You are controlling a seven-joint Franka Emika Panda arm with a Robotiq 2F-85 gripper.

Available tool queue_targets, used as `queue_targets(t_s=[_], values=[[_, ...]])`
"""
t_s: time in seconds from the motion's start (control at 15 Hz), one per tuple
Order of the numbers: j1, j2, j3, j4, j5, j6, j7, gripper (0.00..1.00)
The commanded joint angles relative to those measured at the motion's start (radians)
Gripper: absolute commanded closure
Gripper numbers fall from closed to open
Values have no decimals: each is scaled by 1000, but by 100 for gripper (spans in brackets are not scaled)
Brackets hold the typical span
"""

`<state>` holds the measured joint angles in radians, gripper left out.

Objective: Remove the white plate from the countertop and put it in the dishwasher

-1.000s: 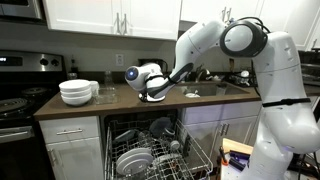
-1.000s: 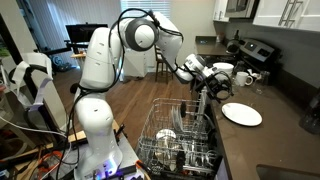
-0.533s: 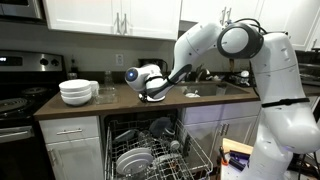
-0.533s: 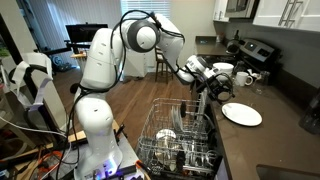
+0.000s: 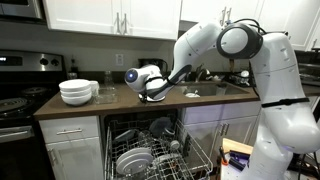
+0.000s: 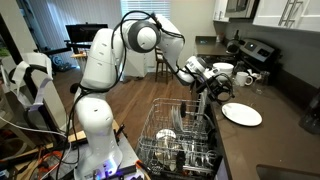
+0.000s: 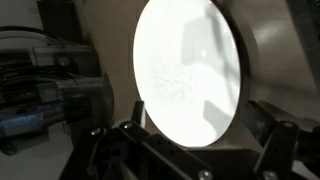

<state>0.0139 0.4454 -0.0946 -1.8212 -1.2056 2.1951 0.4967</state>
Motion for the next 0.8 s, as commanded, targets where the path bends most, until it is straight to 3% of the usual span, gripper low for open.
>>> queue_targets(t_s=[0.0, 0.33, 0.73], values=[[5, 12, -7, 7, -75, -4, 44, 0], [-4, 20, 0, 6, -118, -5, 65, 0], [-17, 27, 8, 14, -82, 0, 55, 0]])
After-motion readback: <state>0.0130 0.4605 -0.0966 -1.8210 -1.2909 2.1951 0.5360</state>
